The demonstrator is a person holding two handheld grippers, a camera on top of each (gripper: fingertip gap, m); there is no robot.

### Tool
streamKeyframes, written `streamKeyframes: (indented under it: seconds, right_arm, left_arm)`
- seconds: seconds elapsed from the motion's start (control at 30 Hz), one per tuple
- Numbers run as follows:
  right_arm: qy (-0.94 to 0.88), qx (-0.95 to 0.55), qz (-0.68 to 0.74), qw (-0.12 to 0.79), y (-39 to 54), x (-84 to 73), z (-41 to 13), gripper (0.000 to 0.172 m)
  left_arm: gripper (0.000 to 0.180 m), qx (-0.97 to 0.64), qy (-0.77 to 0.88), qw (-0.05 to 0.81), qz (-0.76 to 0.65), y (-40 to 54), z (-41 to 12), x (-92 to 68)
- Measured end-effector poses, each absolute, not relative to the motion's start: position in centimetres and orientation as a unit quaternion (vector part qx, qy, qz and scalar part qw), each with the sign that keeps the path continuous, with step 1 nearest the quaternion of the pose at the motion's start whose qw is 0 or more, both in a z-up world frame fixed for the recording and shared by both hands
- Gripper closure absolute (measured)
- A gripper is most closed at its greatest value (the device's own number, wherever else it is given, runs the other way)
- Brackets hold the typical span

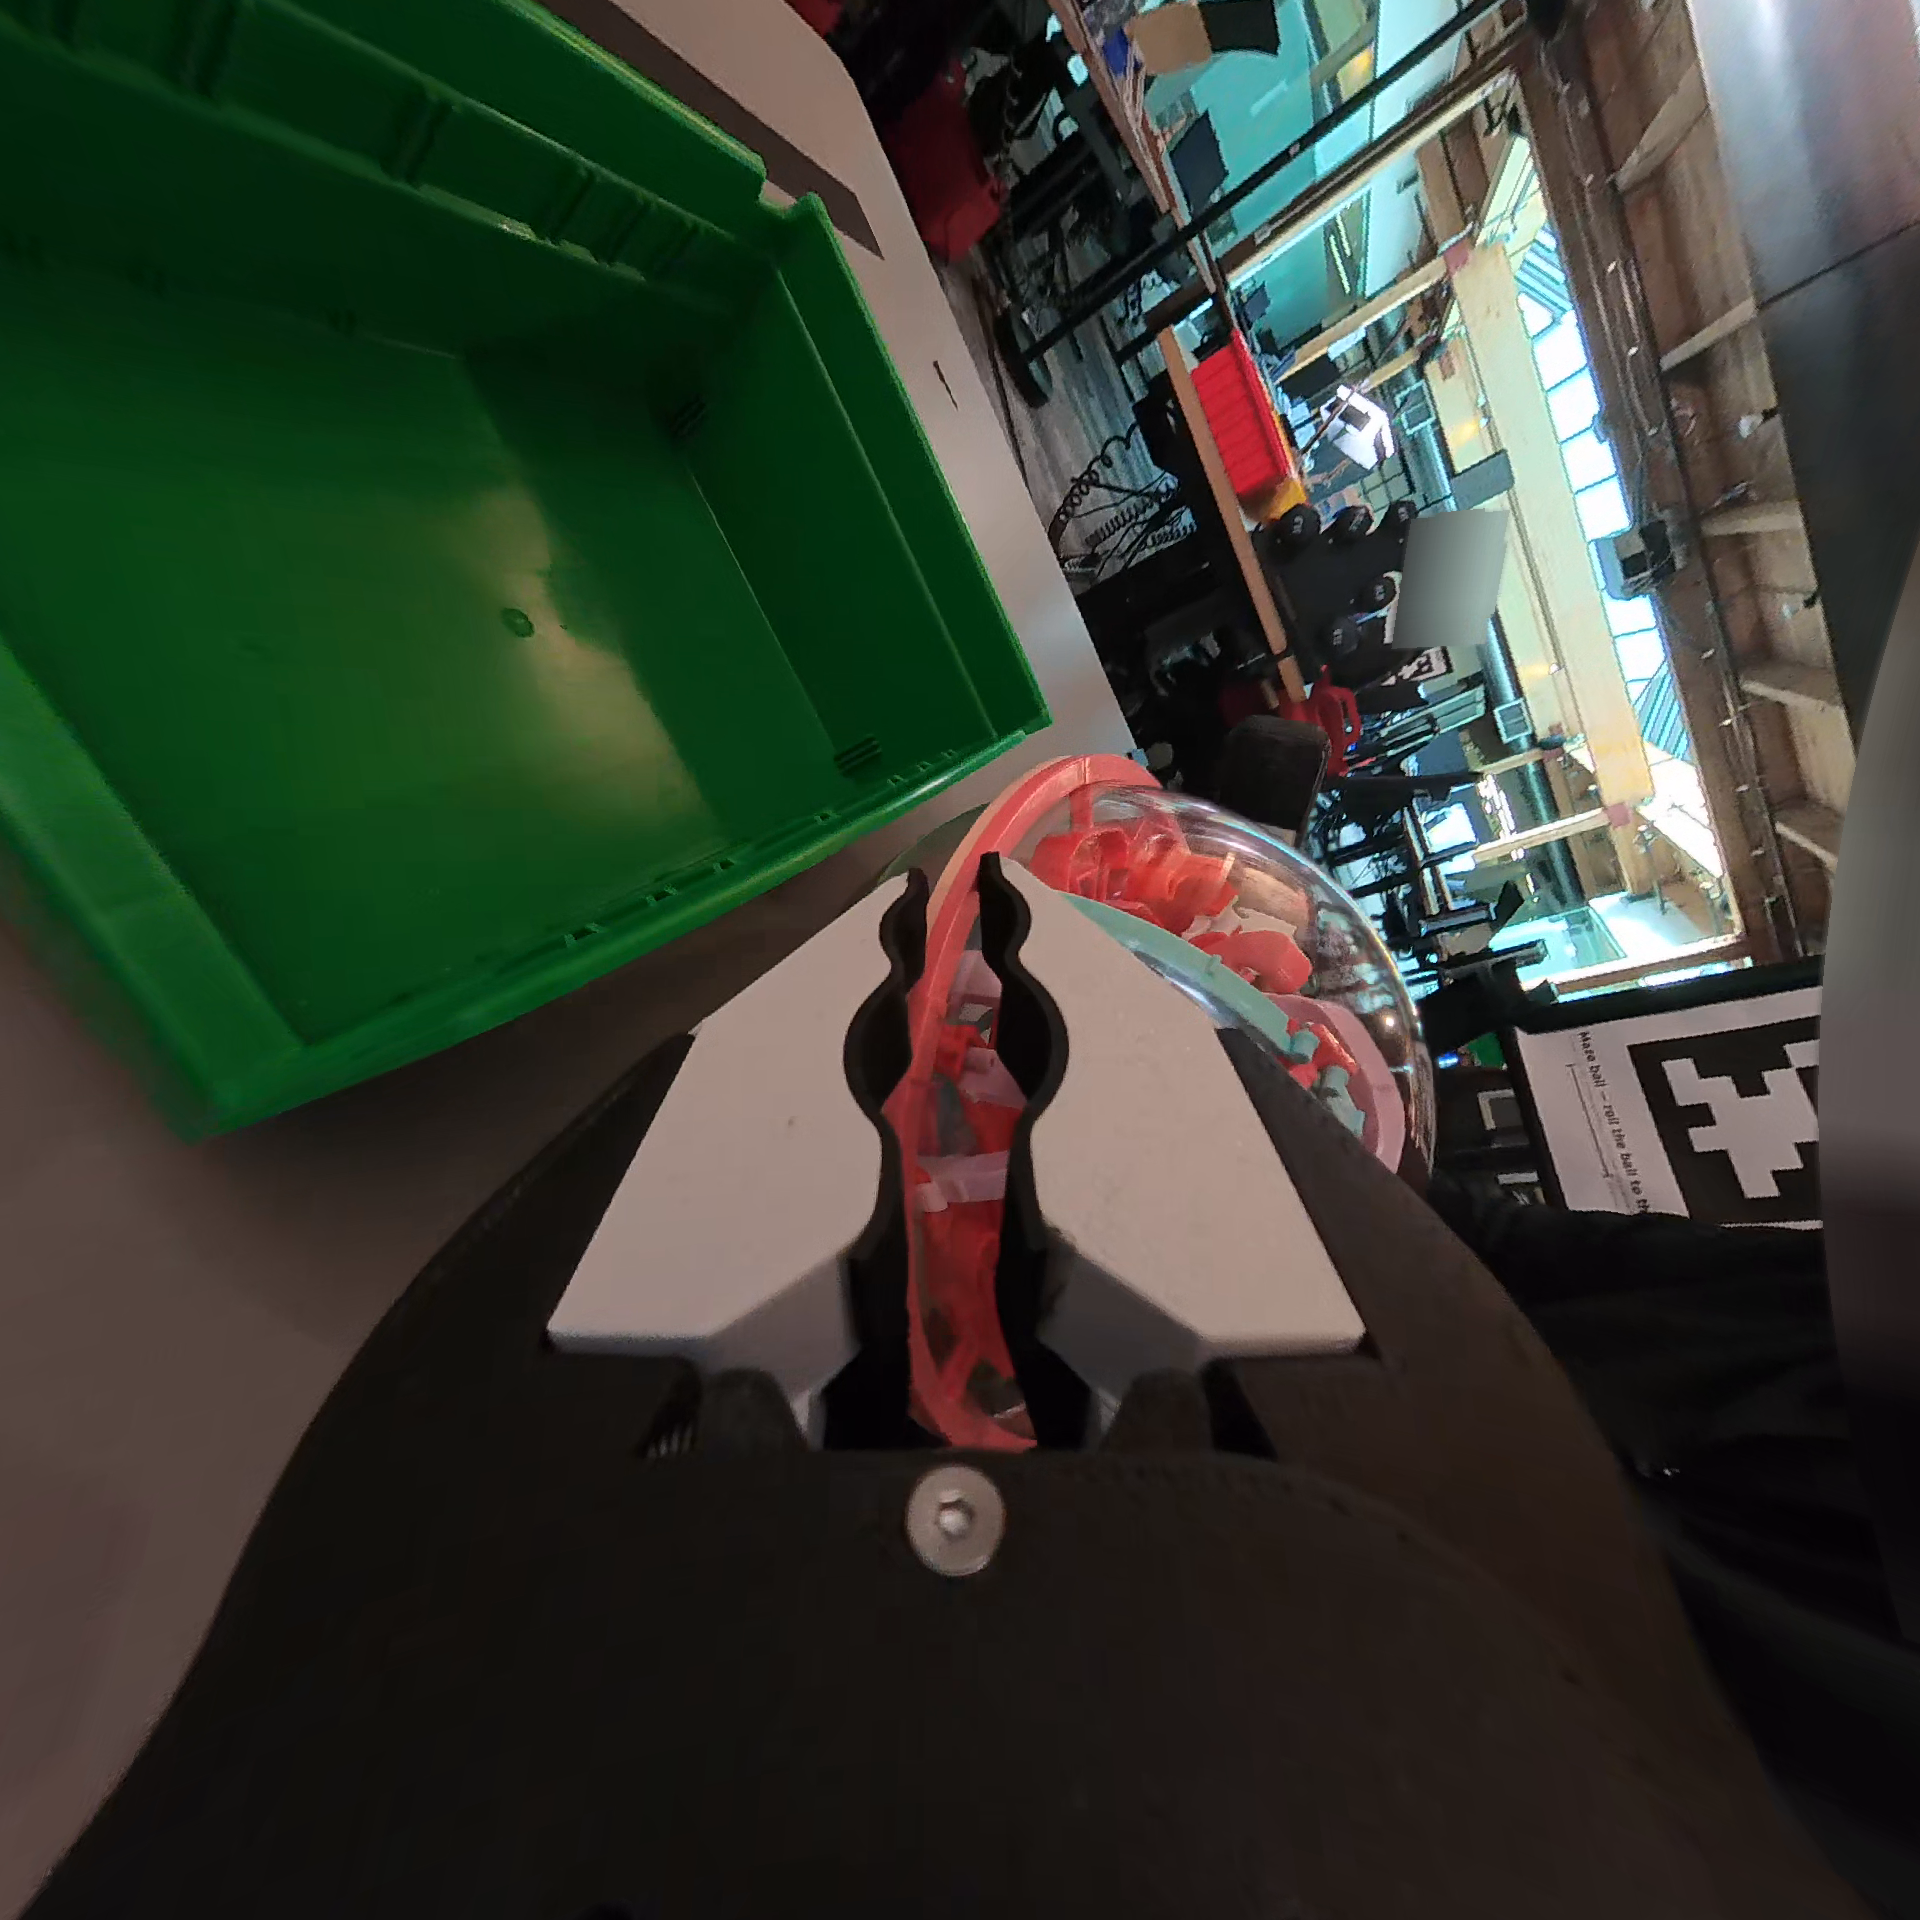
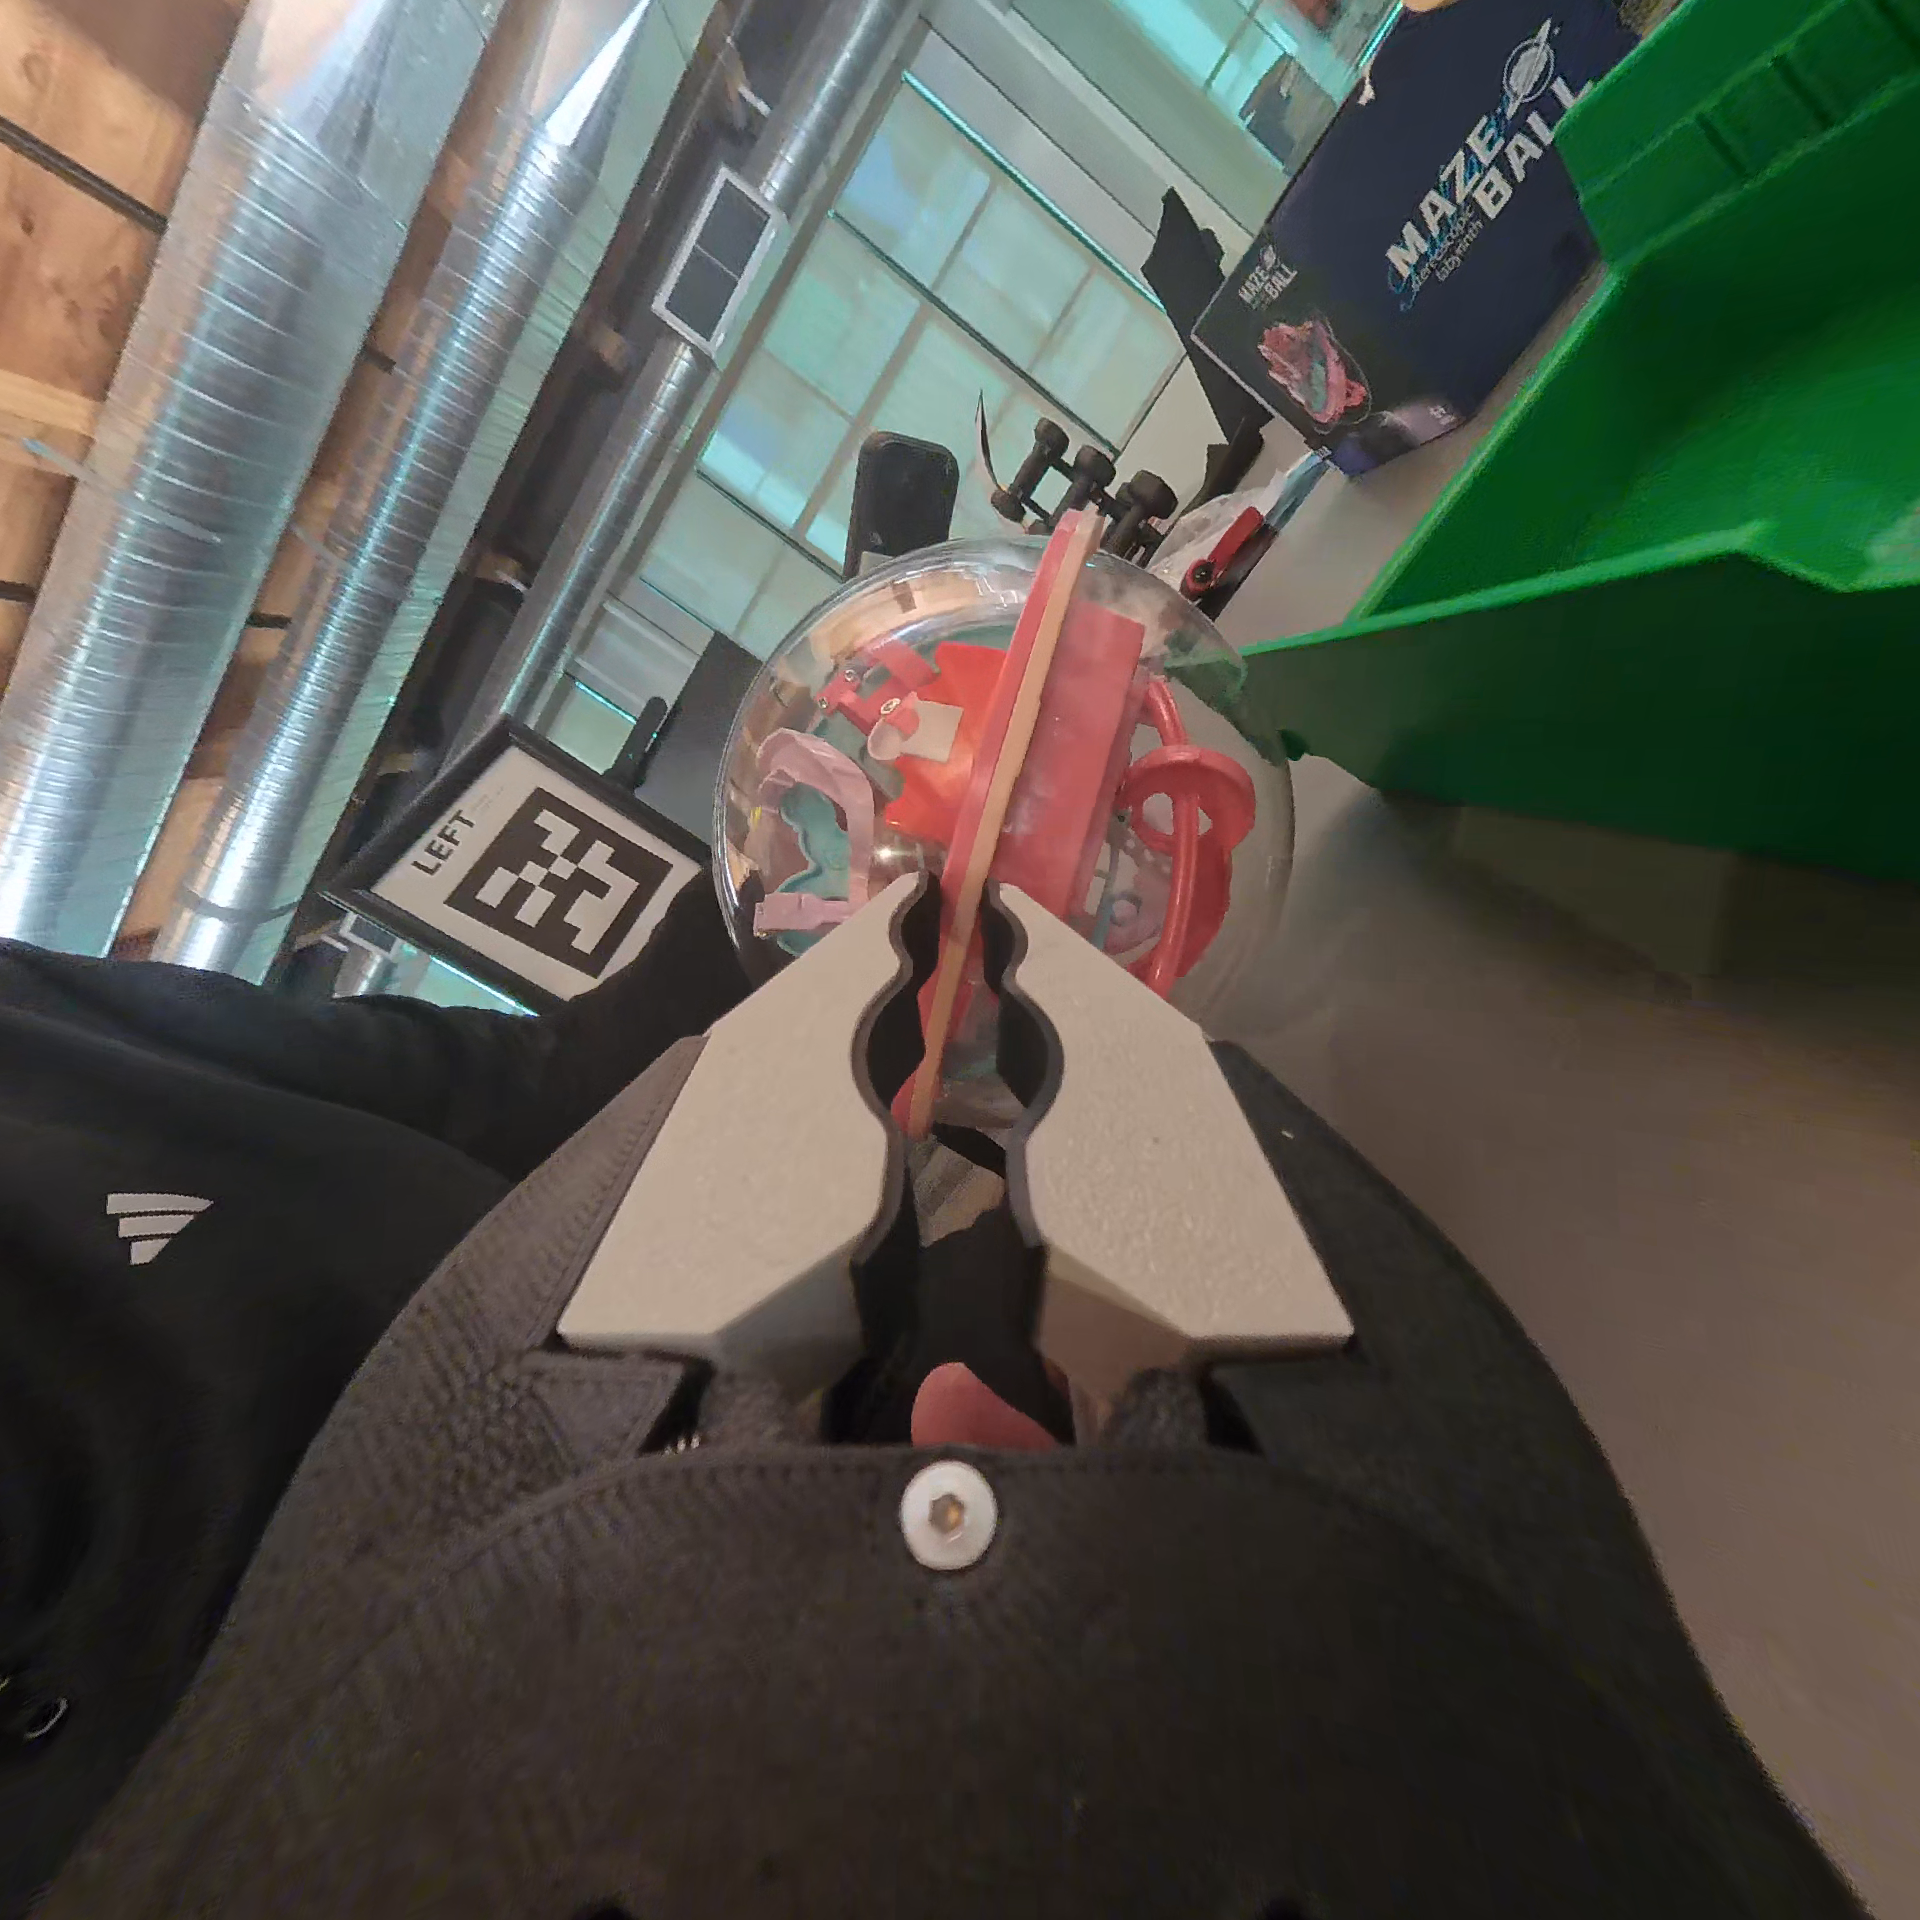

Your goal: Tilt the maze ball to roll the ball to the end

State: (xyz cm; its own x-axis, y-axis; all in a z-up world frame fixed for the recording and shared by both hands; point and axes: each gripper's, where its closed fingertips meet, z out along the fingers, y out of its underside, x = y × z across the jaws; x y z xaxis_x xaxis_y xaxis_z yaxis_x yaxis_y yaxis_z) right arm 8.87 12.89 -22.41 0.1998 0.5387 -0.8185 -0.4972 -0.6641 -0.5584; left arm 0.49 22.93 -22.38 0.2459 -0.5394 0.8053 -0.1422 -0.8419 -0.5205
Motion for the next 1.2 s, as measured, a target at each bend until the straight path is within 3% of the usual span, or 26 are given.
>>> streamKeyframes:
  seconds: [0.7, 1.2]
  right_arm:
    - [-0.085, -0.696, 0.543, 0.462, 13.0, 9.3, -19.4, 0.166]
    - [-0.084, -0.712, 0.516, 0.468, 12.5, 10.4, -20.6, 0.166]
  left_arm:
    - [0.171, -0.654, 0.192, 0.233, -0.694, 23.1, -19.4, 0.8]
    - [0.172, -0.657, 0.210, 0.204, -0.695, 21.1, -22.4, 0.7]
